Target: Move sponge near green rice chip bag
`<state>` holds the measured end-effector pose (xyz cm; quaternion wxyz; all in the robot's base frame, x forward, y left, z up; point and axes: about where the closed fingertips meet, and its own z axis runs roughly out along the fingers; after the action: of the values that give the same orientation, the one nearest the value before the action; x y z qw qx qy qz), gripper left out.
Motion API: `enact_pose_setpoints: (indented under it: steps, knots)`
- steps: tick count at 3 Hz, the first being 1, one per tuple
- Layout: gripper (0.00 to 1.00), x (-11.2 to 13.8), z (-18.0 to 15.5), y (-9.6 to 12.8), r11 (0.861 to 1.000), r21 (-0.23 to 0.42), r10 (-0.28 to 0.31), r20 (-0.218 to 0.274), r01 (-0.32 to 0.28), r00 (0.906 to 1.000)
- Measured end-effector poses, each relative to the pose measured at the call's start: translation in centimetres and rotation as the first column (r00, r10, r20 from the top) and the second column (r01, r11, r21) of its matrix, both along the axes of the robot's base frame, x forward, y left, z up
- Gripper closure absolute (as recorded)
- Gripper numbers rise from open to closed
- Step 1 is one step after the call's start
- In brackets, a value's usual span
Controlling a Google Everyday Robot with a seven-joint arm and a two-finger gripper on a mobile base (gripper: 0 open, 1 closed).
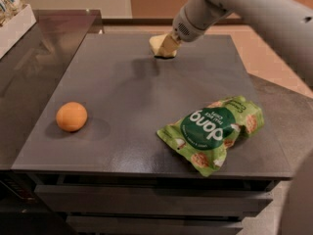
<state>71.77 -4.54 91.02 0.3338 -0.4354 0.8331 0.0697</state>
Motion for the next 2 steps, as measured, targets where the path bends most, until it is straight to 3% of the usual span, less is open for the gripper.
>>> enact_pose_setpoints:
  steps: [2]
  knots:
    - [1.00, -9.3, 1.6, -5.7, 0.996, -0.021, 0.087, -0.036, -0.088, 0.9955]
